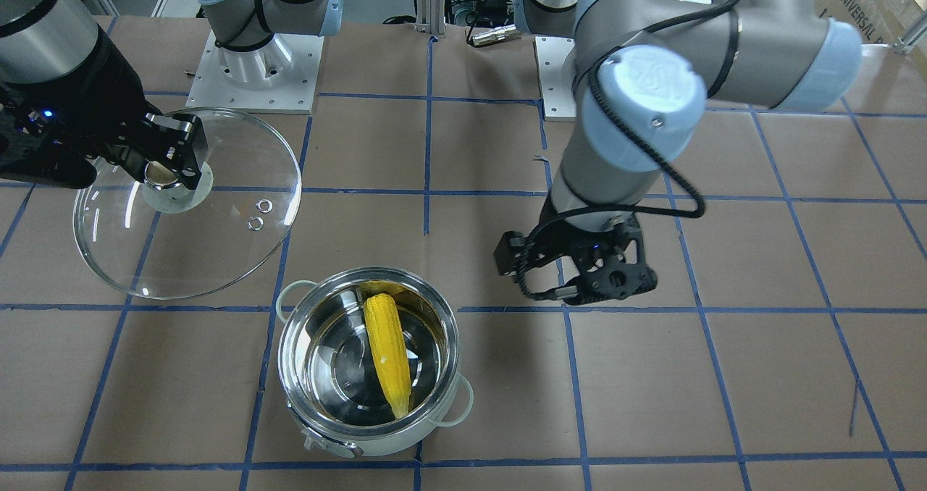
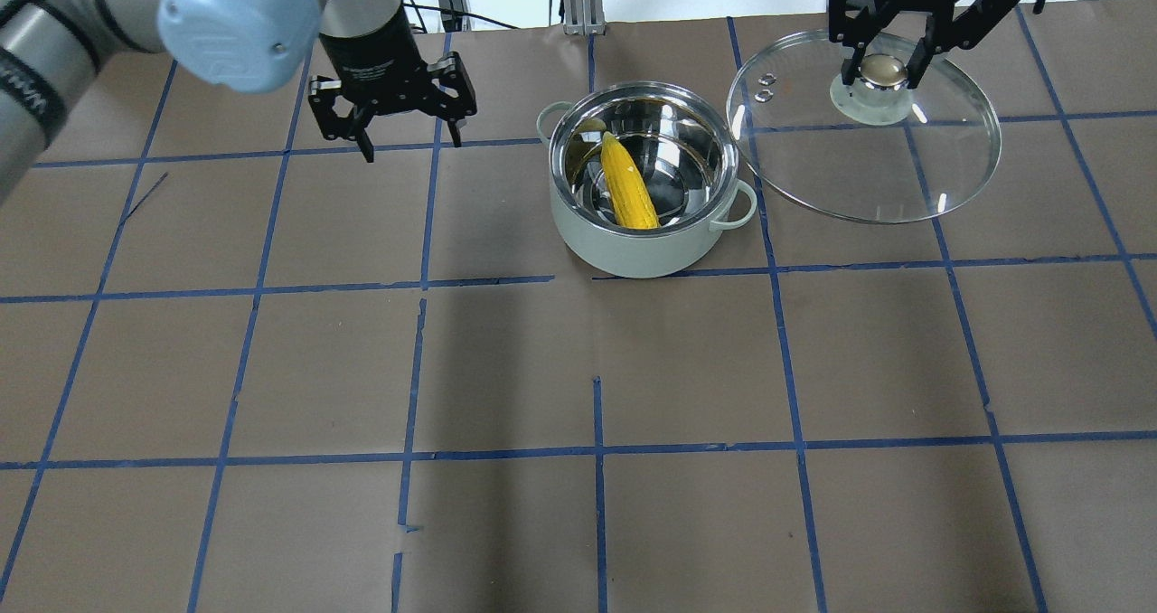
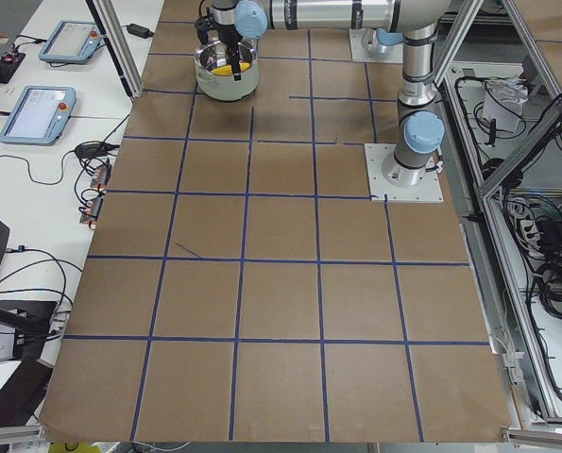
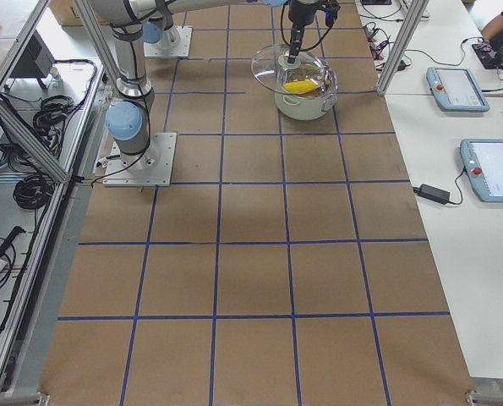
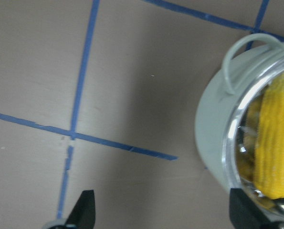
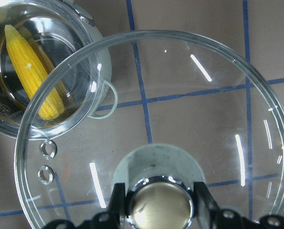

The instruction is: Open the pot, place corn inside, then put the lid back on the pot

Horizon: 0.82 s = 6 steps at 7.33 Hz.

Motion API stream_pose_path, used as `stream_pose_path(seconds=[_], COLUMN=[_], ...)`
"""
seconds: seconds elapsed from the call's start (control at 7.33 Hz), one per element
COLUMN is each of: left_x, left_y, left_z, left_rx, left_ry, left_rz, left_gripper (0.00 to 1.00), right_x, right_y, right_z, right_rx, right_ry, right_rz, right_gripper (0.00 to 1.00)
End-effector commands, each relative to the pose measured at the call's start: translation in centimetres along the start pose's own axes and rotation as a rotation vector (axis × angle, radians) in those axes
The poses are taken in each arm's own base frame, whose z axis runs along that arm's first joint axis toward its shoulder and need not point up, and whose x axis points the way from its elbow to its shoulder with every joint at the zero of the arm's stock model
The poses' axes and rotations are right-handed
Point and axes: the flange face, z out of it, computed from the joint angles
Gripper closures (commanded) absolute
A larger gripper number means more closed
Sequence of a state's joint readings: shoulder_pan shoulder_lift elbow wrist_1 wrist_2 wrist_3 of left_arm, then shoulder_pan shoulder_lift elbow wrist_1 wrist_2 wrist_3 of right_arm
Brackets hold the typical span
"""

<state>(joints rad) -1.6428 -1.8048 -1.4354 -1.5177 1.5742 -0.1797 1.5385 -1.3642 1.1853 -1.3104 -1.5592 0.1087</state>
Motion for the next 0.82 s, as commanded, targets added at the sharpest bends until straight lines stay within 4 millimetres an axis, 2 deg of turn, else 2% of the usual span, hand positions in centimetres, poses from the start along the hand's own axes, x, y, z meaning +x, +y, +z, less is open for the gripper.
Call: stream_pose_path(seconds=[0.0,0.14,0.27,0.41,0.55,0.68], left_x=[-4.3,-5.1,-5.2,-5.1,-5.0,-5.2], left_y=[5.9,6.6,7.1,8.1,8.4,7.9], left_z=[-5.1,-6.2,-8.1,-8.1,-8.2,-8.5], left_rx=[-0.002,0.006,0.040,0.036,0.043,0.048], left_ry=[-0.012,-0.061,-0.059,-0.059,-0.047,-0.005], left_rz=[0.126,0.155,0.190,0.197,0.195,0.186], left_gripper=[0.00,0.00,0.00,0.00,0.00,0.00], right_x=[-1.3,-4.0,-7.5,-10.7,-12.9,-14.3], right_y=[0.4,0.8,0.7,0.1,-1.5,-3.3], right_z=[-0.9,-0.2,0.6,2.5,5.2,7.7], right_rx=[0.028,0.025,0.064,0.066,0.067,0.069], right_ry=[-0.010,-0.006,-0.011,-0.010,-0.009,-0.011], right_rz=[-0.002,-0.009,-0.025,-0.048,-0.076,-0.088], right_gripper=[0.60,0.60,0.60,0.60,0.60,0.60])
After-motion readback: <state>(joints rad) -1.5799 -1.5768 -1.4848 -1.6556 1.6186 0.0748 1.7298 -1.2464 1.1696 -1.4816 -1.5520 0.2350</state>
